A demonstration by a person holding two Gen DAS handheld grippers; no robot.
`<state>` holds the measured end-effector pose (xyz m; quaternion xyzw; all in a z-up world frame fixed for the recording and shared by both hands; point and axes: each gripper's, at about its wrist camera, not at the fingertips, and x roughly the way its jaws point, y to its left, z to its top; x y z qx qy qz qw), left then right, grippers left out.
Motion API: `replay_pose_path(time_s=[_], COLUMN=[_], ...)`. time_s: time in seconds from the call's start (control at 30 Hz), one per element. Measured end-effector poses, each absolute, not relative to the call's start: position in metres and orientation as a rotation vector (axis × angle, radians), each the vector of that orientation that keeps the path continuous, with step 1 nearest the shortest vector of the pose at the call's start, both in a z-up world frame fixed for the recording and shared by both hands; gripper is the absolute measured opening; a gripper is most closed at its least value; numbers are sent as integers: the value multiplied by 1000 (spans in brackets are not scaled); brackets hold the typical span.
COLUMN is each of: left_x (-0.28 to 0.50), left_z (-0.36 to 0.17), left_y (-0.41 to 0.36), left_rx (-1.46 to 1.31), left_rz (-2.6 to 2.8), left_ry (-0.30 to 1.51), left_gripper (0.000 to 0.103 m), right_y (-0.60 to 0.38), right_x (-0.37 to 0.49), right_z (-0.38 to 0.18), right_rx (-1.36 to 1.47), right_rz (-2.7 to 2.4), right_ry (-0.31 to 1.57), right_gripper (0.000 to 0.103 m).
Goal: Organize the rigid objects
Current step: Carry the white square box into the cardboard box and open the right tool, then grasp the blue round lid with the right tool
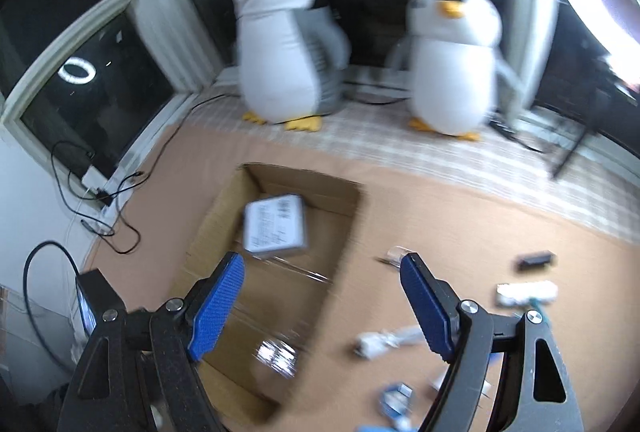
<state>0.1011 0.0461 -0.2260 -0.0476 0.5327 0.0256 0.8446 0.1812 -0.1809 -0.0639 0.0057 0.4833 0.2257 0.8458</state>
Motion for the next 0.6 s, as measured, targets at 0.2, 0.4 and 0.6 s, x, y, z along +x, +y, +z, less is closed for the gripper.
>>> replay_pose_path(time_s=[0.2,0.4,0.6], left_x=[101,102,102], left_z=[-225,-225,-225], left_y=[46,45,45], left_rx=[-96,-93,-92], left_rz=[54,54,56], left_ry=[1123,1122,1121], left_gripper=[31,31,31], right_y=[-250,-295,-317], right_x=[169,173,189], right_z=[-78,-118,-152], right_rx=[24,53,142], right_rz=[320,209,182], right_ry=[1069,1160,1251], right_gripper=[77,77,77])
